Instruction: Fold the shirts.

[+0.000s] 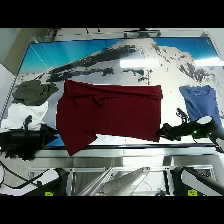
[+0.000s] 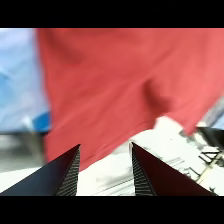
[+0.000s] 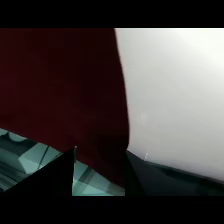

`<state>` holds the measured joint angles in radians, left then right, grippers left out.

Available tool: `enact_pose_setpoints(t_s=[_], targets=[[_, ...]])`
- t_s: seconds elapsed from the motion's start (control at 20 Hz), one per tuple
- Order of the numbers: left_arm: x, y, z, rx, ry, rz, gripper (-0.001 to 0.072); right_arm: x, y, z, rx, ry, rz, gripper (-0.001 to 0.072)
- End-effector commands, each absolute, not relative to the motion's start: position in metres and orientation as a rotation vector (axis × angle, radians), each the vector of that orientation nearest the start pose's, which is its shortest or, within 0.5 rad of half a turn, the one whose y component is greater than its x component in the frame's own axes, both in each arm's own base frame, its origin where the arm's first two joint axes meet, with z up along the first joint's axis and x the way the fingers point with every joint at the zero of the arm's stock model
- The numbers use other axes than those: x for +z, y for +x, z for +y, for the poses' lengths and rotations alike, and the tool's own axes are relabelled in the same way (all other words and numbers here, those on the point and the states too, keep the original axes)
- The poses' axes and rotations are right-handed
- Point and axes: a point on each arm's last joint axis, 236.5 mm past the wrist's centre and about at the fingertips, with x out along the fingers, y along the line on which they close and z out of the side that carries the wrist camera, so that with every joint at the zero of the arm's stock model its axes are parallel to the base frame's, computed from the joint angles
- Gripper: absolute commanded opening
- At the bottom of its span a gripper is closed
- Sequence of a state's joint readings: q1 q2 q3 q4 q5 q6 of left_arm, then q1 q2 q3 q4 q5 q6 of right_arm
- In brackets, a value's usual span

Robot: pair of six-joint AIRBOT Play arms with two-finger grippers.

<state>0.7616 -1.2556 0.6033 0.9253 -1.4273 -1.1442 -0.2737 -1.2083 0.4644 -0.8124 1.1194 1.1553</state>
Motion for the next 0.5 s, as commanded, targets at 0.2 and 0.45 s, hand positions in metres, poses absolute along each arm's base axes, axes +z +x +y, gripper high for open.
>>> enact_pose_setpoints(t_s=[0.2,0.45], targets=[[-0.113,0.193,0.009,-0.075,-1.014,1.628,0.0338,-0.099,0.249,0.125,0.431,0.832,1.421,0.0366],[-0.129,0.228,-0.022,-0.168,-0.968,1.578,0.0337,-0.099,0.249,0.125,0.431,0.832,1.421,0.0366]])
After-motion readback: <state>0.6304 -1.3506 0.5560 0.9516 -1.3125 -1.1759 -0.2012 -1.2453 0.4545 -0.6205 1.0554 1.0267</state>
